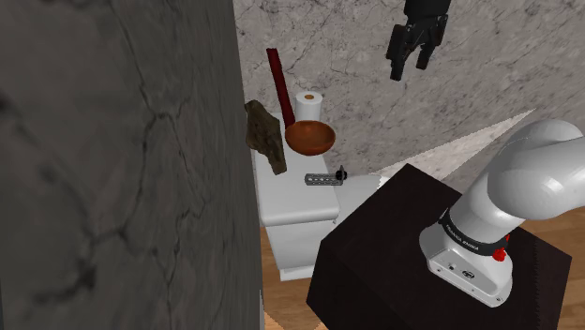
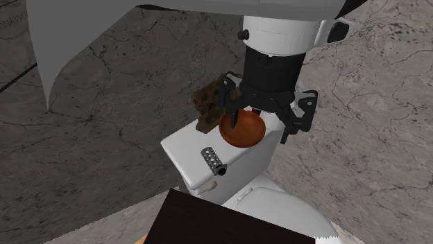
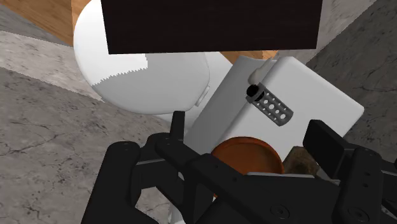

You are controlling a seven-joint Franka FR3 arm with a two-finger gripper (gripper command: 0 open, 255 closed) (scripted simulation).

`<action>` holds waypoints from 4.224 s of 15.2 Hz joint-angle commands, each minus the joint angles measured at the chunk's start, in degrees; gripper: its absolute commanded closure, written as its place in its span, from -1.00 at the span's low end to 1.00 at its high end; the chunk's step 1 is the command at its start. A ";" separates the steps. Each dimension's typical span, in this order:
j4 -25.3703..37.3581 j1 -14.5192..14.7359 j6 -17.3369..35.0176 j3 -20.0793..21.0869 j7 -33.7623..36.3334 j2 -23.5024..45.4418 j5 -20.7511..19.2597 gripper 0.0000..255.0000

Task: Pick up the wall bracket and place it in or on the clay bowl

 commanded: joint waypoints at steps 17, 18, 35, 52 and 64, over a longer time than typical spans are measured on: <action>-24.57 5.82 37.93 4.68 -0.57 9.24 4.42 -1.00; -25.42 6.21 40.80 5.05 -0.58 11.01 4.69 -1.00; -29.45 7.19 62.12 7.24 -0.19 27.22 5.24 -1.00; -28.73 7.46 57.34 6.91 -0.44 23.15 5.48 1.00; -24.89 7.76 43.86 6.06 -0.77 13.51 5.48 1.00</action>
